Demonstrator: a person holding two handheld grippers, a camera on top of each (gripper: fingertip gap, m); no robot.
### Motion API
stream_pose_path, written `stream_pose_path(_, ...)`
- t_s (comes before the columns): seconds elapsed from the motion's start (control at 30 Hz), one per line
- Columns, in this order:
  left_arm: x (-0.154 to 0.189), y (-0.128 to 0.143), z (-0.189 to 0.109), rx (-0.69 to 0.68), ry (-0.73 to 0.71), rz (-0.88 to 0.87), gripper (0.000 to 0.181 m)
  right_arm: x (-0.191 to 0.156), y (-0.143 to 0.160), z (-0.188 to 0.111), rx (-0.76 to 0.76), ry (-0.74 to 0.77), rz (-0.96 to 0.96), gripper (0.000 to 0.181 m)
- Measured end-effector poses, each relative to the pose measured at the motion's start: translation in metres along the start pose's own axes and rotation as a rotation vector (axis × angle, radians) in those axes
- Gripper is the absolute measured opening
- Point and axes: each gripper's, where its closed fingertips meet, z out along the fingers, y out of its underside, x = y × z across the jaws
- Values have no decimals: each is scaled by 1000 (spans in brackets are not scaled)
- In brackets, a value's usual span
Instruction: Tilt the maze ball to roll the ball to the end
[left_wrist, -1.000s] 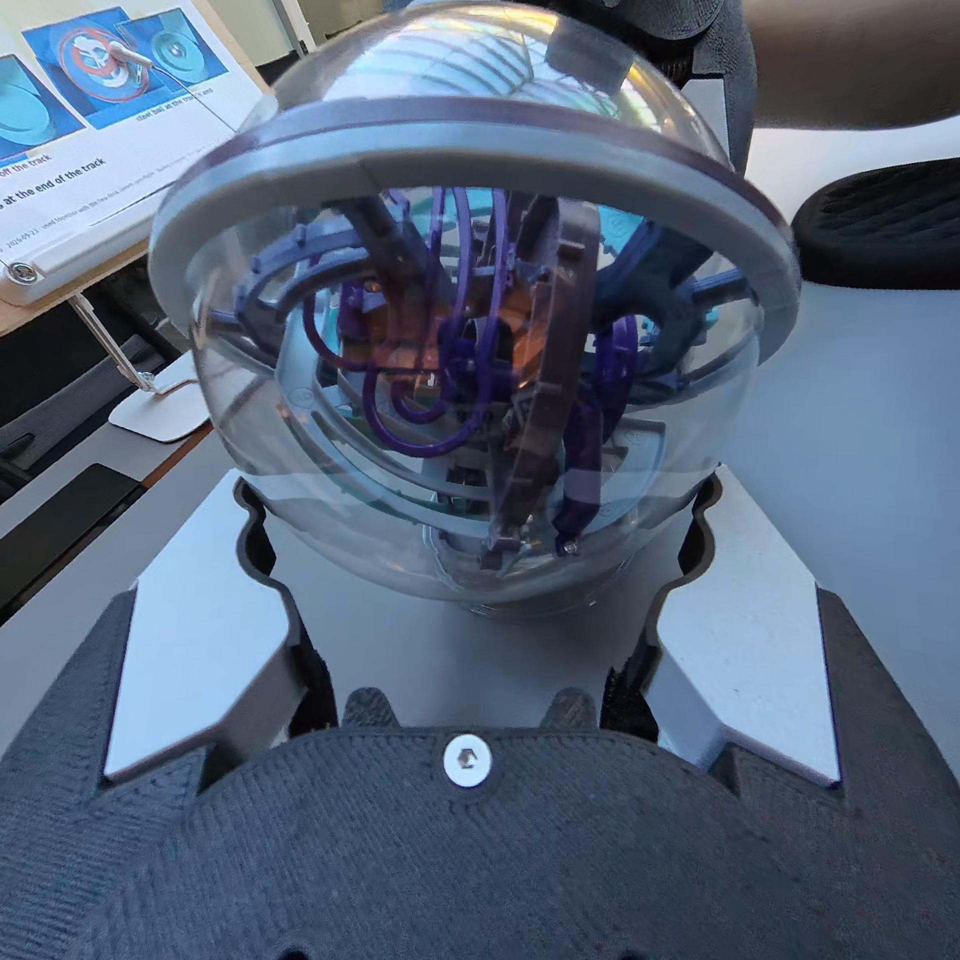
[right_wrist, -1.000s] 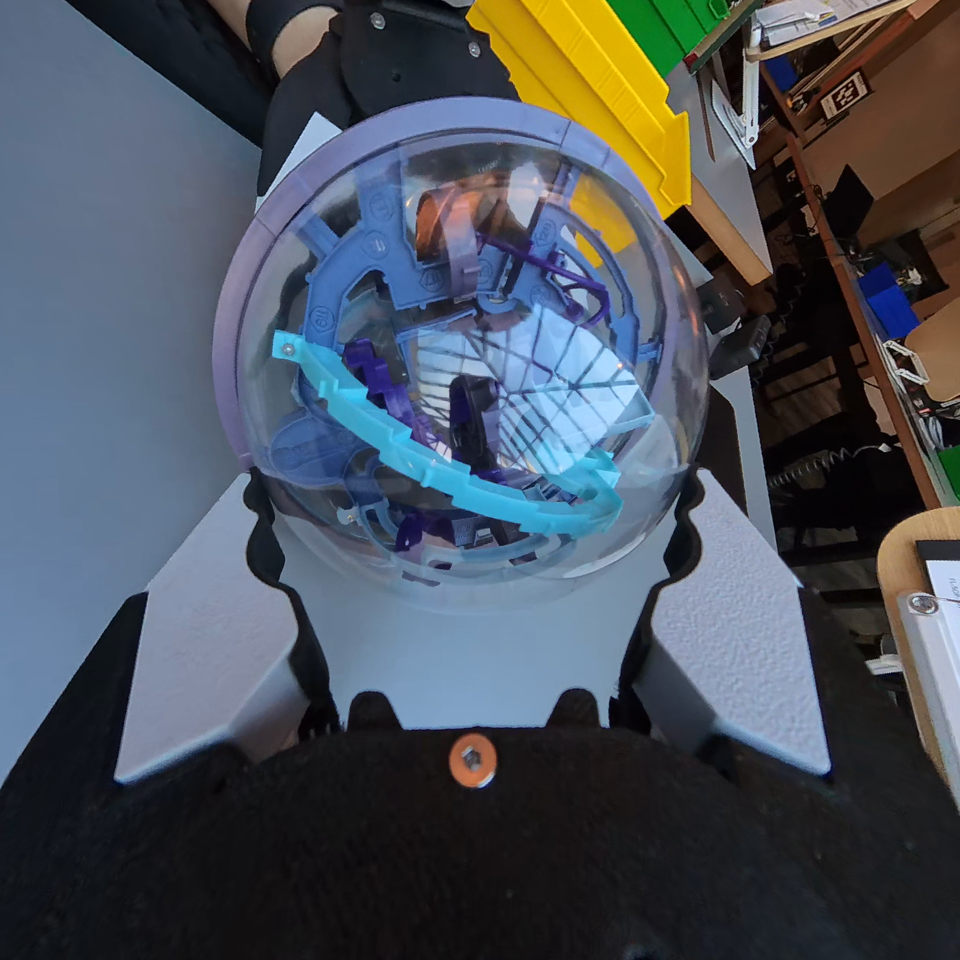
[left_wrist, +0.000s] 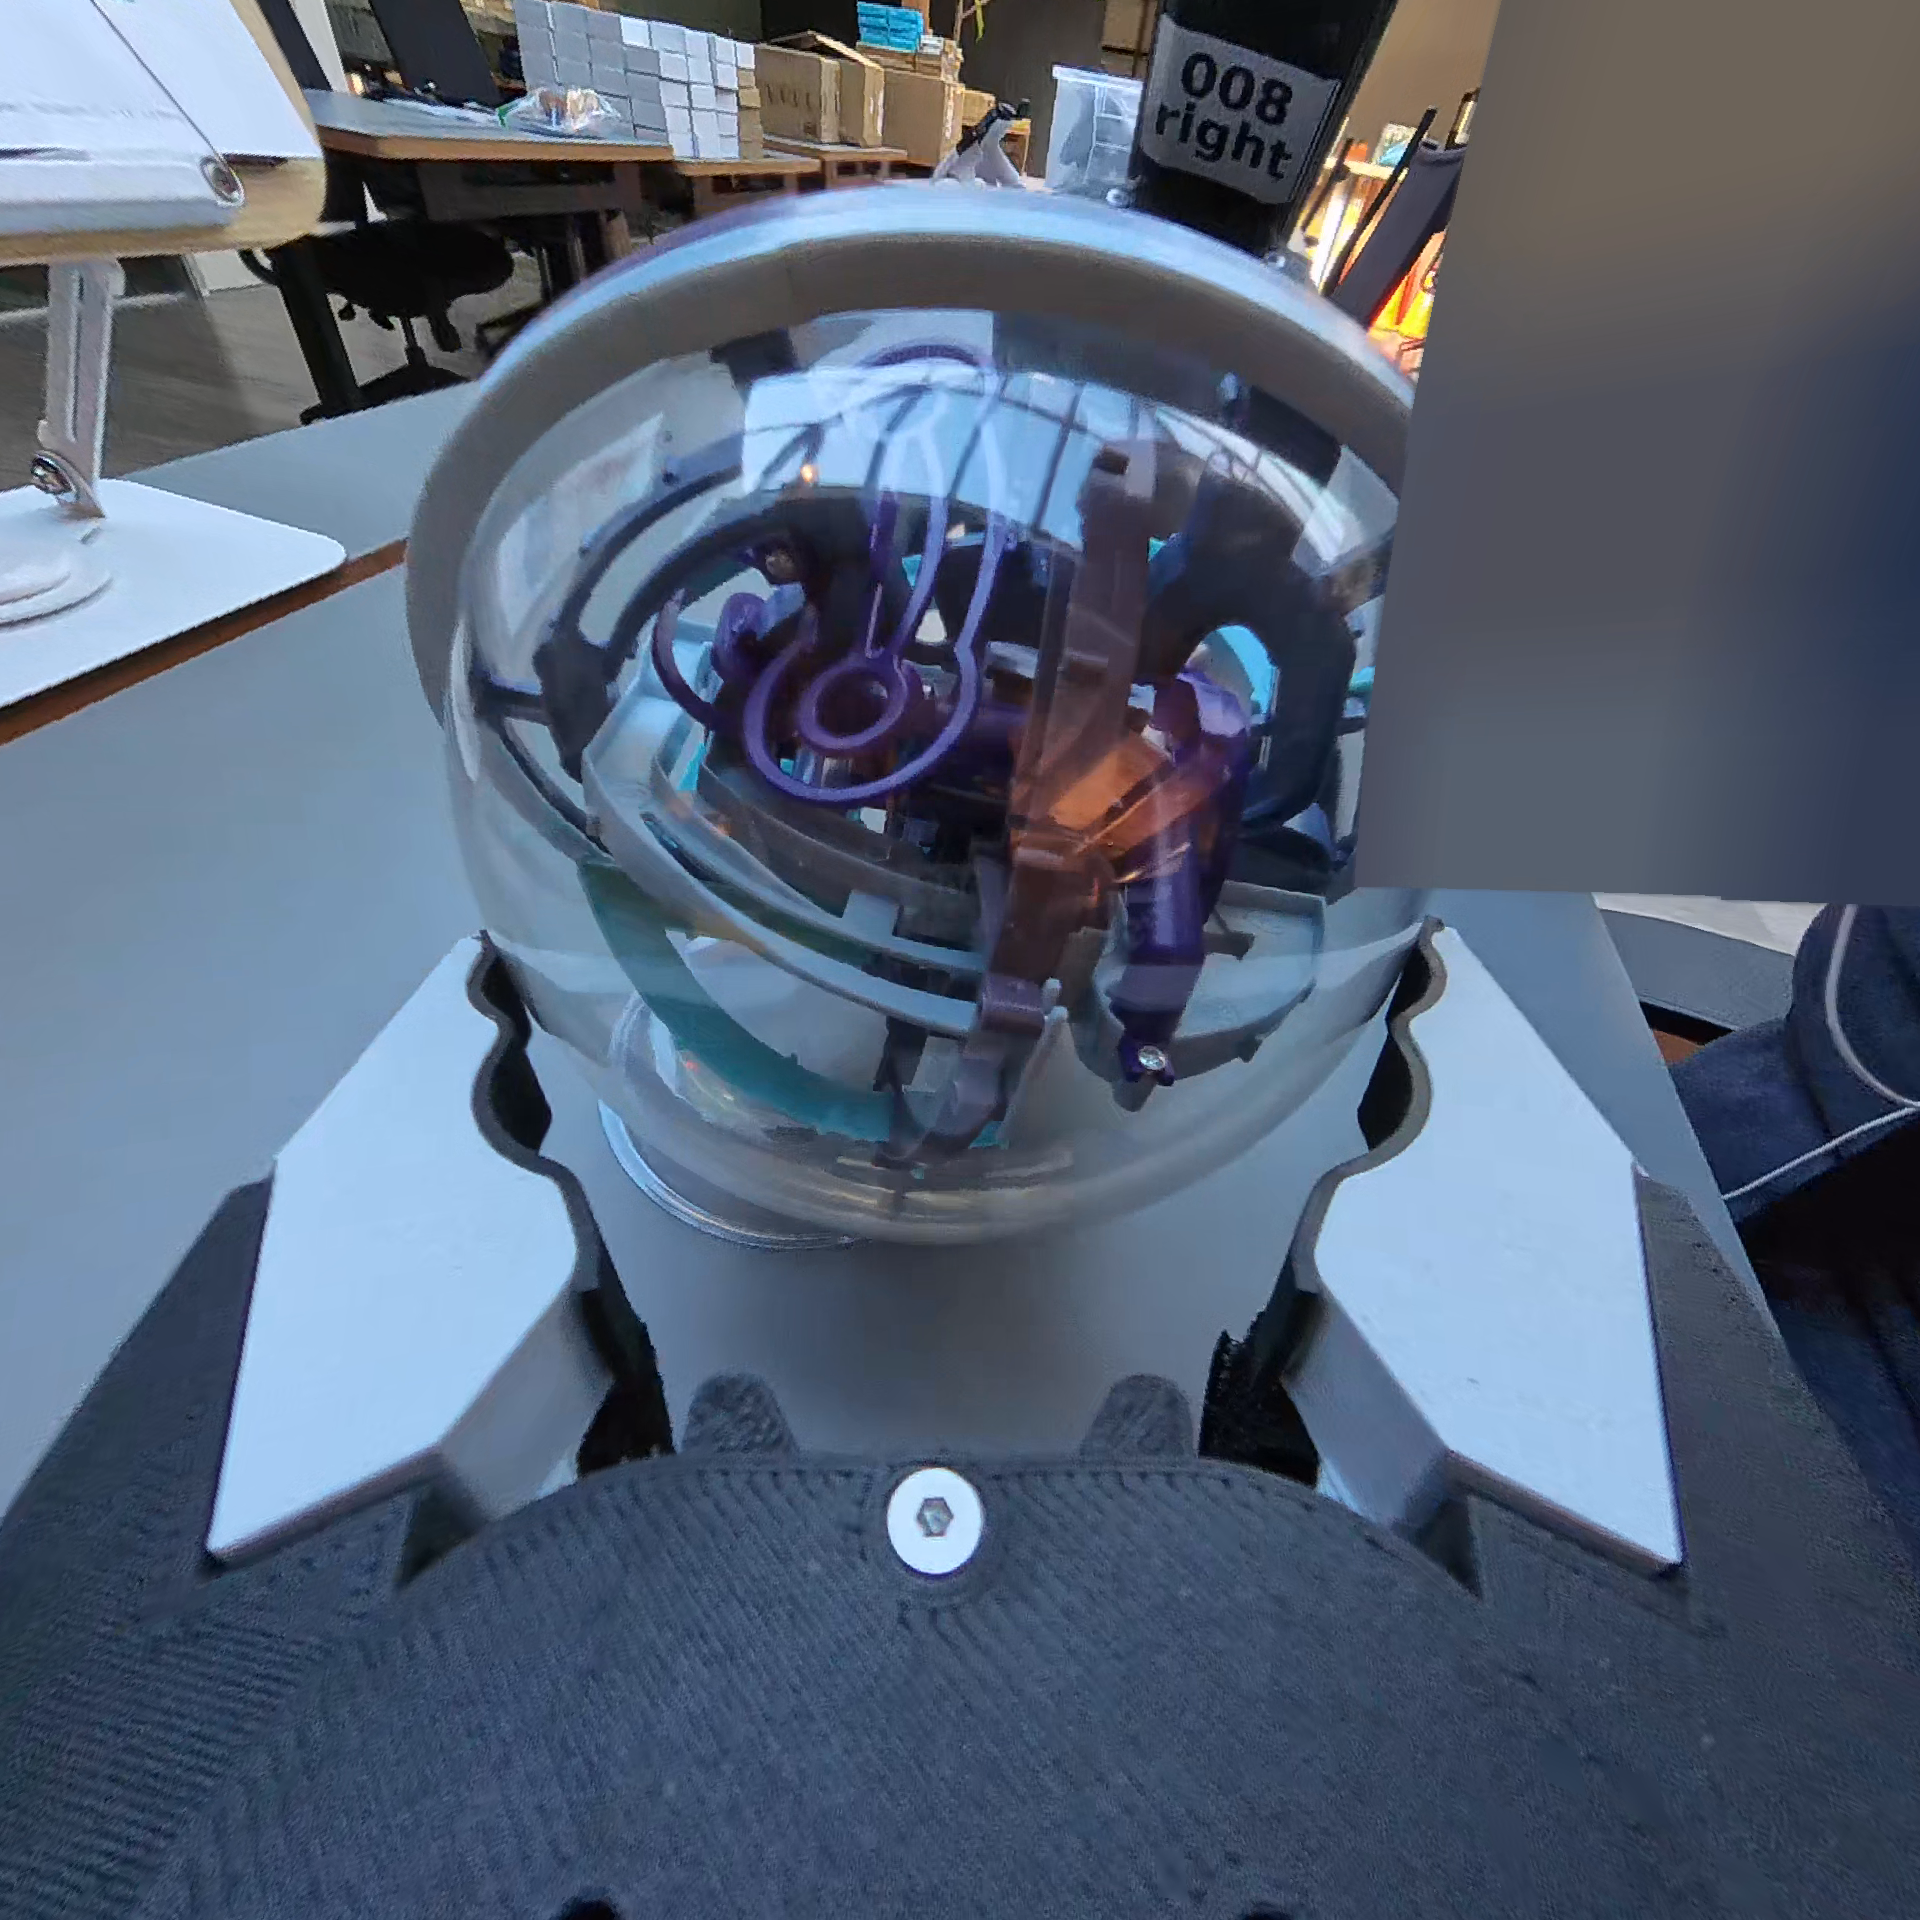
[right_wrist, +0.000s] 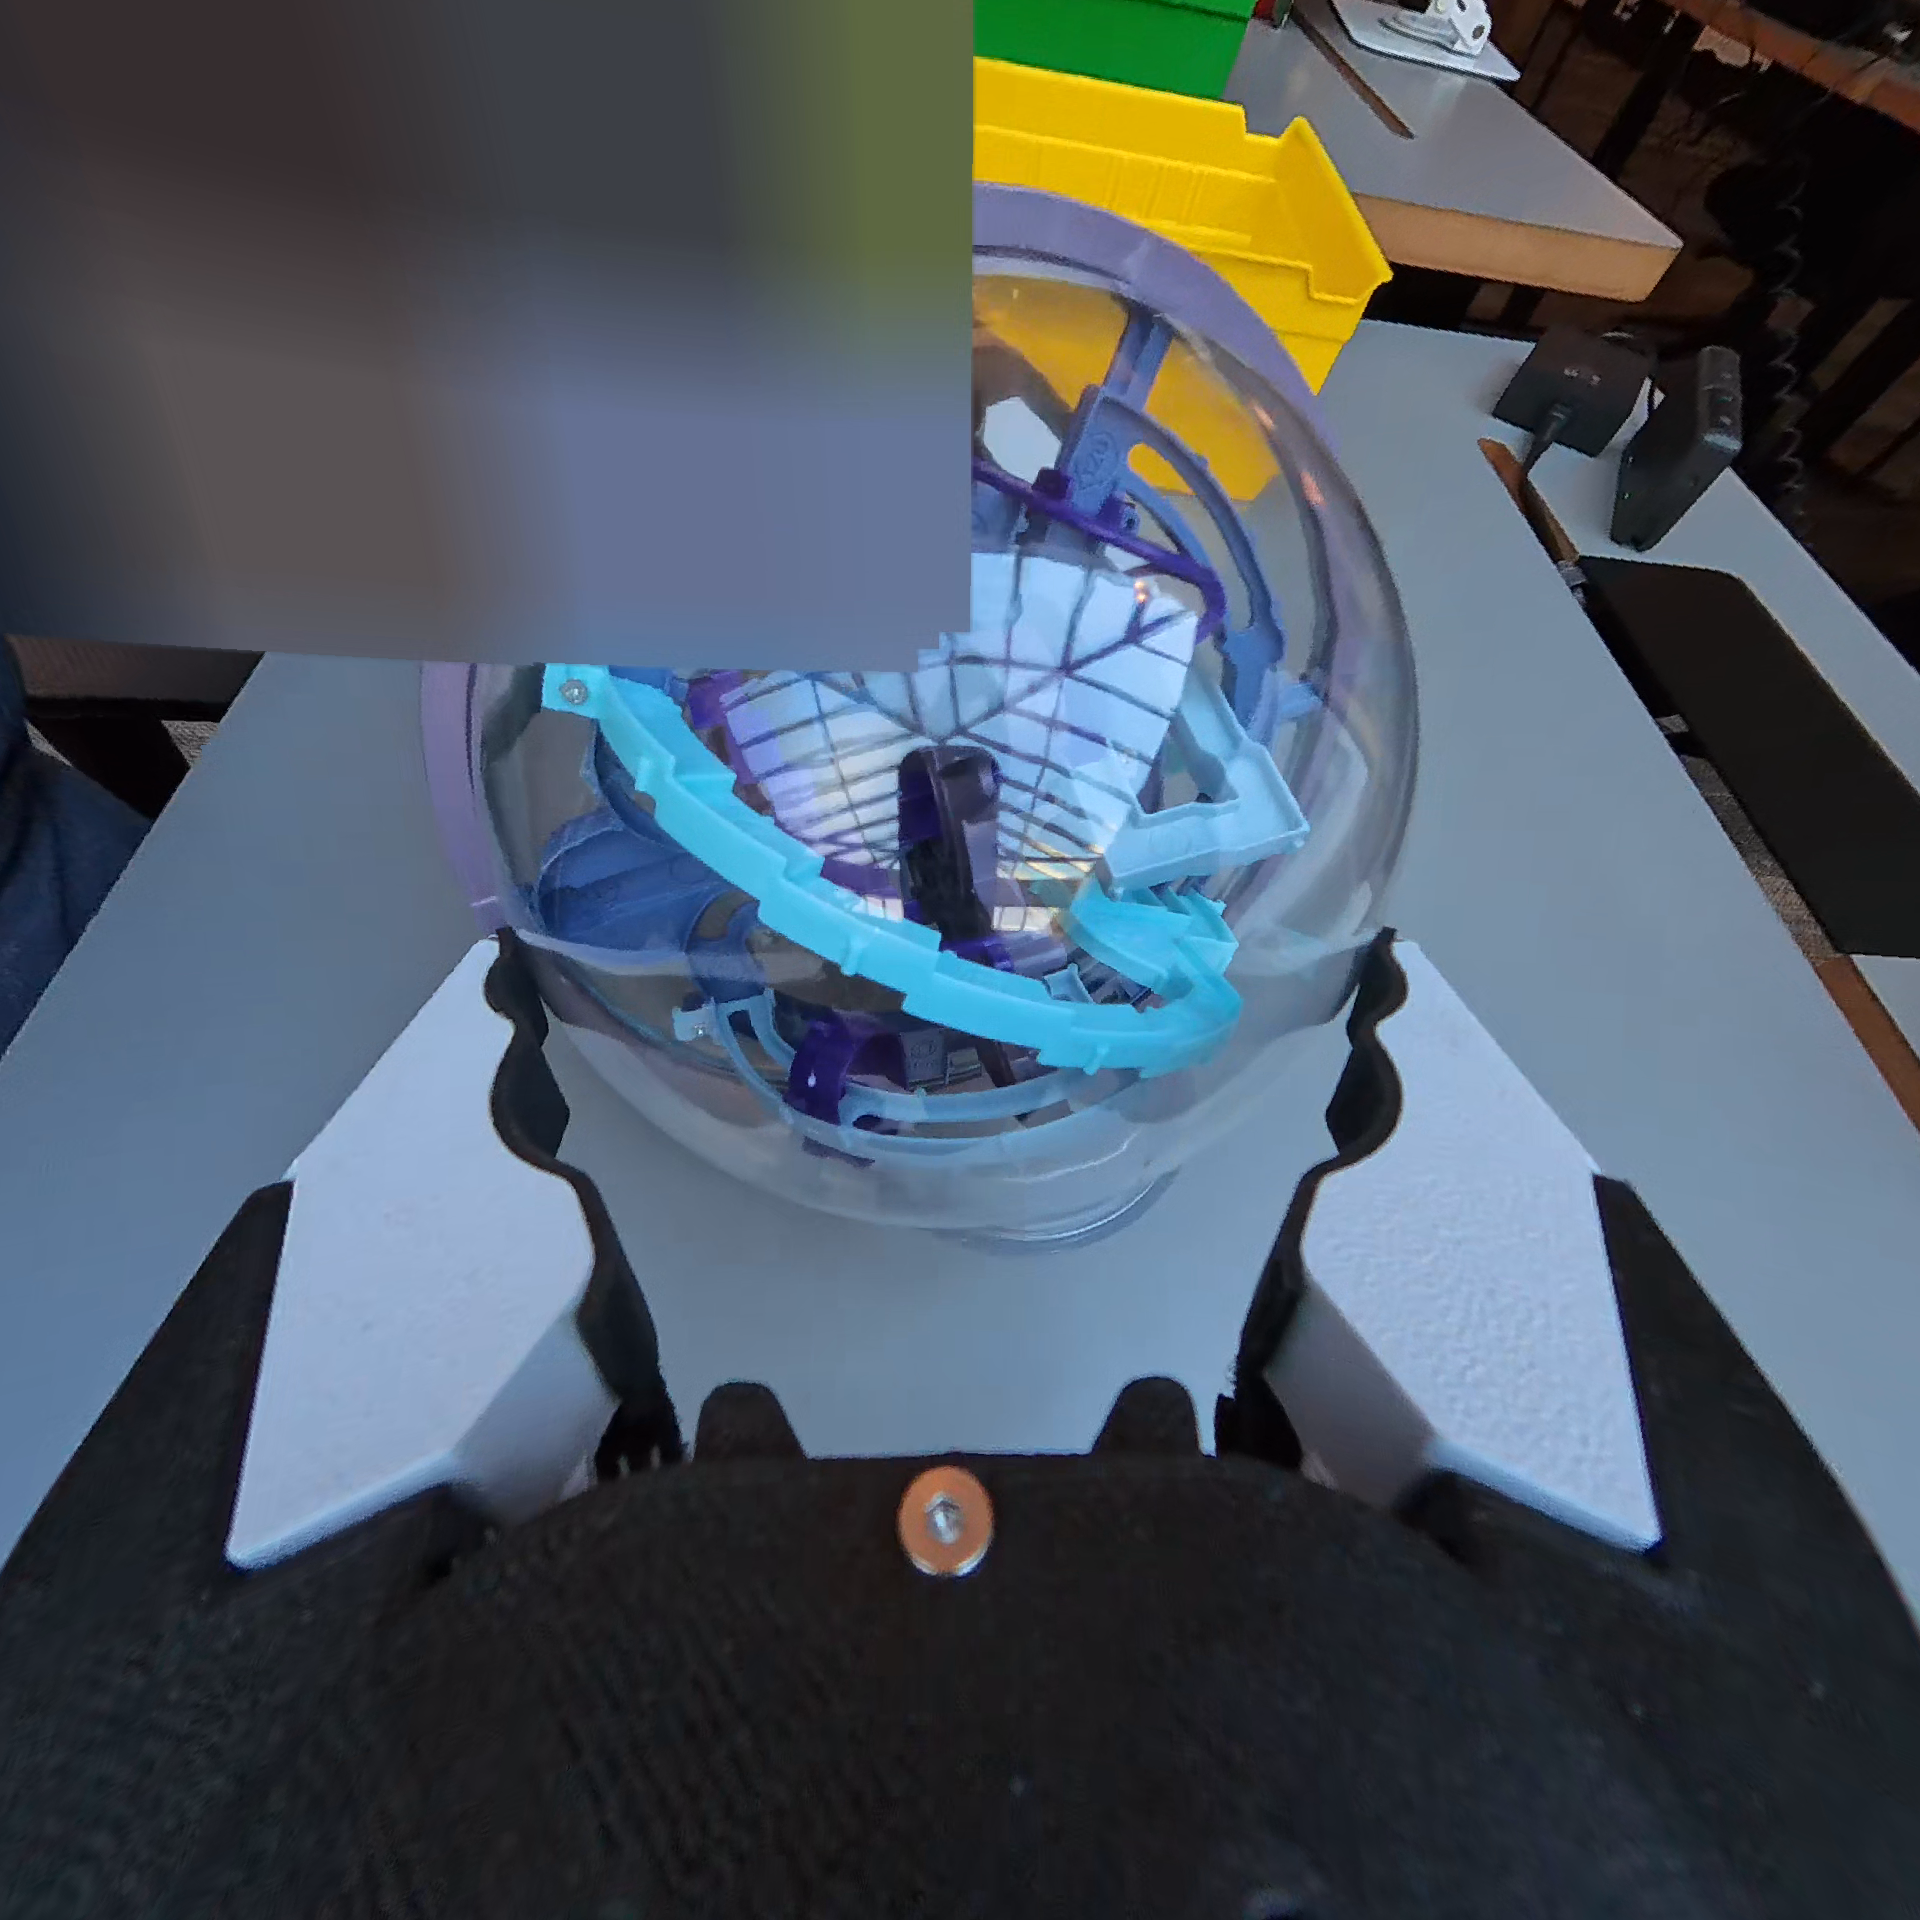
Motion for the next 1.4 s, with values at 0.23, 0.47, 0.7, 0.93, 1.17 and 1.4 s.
stream_pose_path(0.23,0,-3,-1,31,39,-74,158,0,-1,1,6,-11,81,151)
stream_pose_path(0.47,0,-1,-1,38,76,-132,158,-1,0,2,-12,-17,142,151)
stream_pose_path(0.7,0,-3,-2,58,107,-176,158,0,-2,2,-30,-18,191,151)
stream_pose_path(0.93,-1,-5,-3,69,113,-190,158,0,-4,2,-19,-16,208,151)
stream_pose_path(1.17,-1,-9,-3,83,119,-200,158,1,-7,0,-5,-13,219,151)
stream_pose_path(1.4,-3,-12,-3,90,131,-233,158,4,-9,0,25,-15,259,151)
